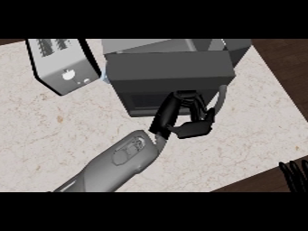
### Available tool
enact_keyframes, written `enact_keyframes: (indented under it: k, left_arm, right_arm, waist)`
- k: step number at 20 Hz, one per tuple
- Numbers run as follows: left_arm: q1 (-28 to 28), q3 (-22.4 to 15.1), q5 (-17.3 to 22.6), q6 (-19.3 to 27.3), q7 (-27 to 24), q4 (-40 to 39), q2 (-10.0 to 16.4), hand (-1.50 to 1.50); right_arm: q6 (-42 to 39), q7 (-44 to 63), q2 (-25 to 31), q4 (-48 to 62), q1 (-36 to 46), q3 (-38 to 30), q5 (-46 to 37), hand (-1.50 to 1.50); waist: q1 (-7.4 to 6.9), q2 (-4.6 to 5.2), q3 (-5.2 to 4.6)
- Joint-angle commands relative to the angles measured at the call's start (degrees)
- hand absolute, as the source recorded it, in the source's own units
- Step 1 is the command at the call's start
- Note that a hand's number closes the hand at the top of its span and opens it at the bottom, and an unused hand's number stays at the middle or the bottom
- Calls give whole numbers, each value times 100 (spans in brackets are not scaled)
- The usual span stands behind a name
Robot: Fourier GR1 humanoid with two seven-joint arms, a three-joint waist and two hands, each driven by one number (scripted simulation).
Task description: Pick up the milk, place it into the microwave and close the microwave
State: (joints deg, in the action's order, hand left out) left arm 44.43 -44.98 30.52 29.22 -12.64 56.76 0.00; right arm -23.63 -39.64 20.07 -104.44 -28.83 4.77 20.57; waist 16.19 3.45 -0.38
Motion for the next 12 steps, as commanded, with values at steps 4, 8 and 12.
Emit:
enact_keyframes:
  k: [4, 8, 12]
  left_arm:
    - [612, 374, 552, 18, -357, -545, -1, 150]
    - [831, 417, 741, -52, -536, -855, -1, 150]
    - [1048, 546, 944, -93, -620, -1184, 0, 150]
  right_arm:
    - [-220, 119, 203, -256, -59, -36, 283, -150]
    - [-252, 167, 222, -435, -35, 0, 411, -150]
    - [-346, 245, 352, -629, -92, -7, 526, -150]
  waist:
    - [252, 85, 11]
    - [363, 126, 17]
    - [439, 138, 18]
